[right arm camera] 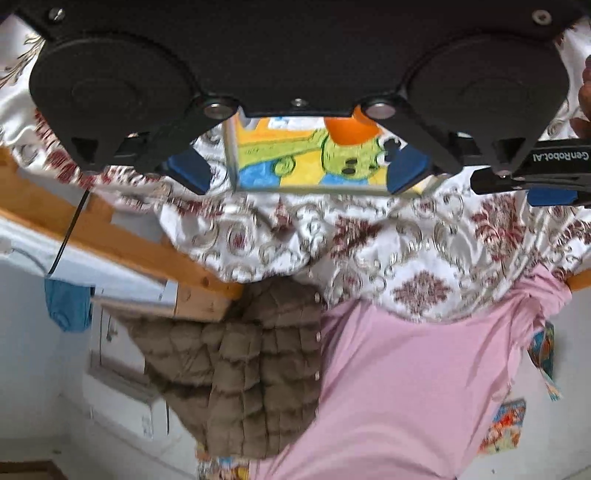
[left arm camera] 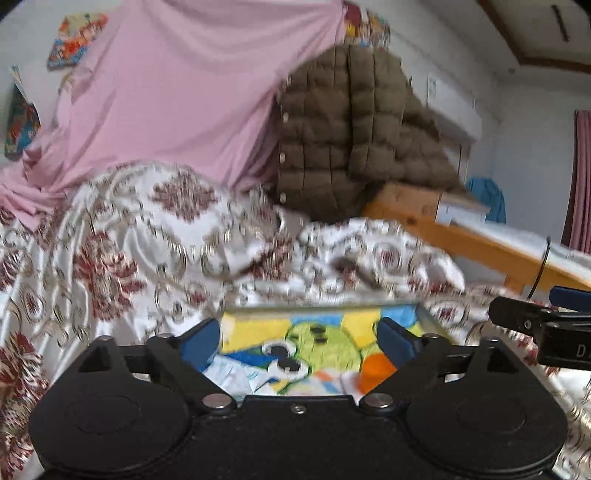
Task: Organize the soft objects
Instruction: 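Lift both tools away from the tray back over the clutter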
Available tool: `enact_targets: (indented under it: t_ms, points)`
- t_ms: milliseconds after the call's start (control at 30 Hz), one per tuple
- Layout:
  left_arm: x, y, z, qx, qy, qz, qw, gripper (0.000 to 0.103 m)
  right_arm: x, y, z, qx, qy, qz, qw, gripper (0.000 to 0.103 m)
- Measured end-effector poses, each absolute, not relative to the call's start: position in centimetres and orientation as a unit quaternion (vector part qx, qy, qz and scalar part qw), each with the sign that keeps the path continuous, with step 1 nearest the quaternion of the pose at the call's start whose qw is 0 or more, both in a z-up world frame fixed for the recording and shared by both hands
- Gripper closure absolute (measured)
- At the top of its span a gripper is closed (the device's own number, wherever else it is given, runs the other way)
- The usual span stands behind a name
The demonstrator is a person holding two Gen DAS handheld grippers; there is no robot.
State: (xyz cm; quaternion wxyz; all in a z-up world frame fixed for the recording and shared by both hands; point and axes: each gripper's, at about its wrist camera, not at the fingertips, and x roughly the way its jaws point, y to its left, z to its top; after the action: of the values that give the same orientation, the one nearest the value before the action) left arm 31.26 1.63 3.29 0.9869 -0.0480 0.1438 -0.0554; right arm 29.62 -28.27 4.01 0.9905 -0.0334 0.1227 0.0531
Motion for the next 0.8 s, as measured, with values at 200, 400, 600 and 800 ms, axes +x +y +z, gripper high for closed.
enact_targets:
  t_ms: [200, 400, 600, 800]
  points:
    - [27.3, 1.3, 5.2, -0.028, 0.091, -0.053, 0.994, 0.001, 25.5, -29.0, 6.6, -0.021, 0.082, 0.053, 0.995, 0.001]
    - [22.9, 1.0, 6.4, -0.005, 0.056, -0.057, 0.997, 0.001, 21.0, -30.1, 8.3, -0.011, 0.053, 0.05, 0.997, 0.001]
    - [18.7, 1.5, 6.3, -0.015, 0.045, -0.055, 0.997, 0.001, 16.5, -31.0, 8.9, 0.001, 0.052, 0.047, 0.998, 0.001]
    - [16.4, 1.6, 6.0, -0.019, 0.067, -0.055, 0.996, 0.001, 12.7, -32.1, 8.4, -0.006, 0.055, 0.04, 0.998, 0.001]
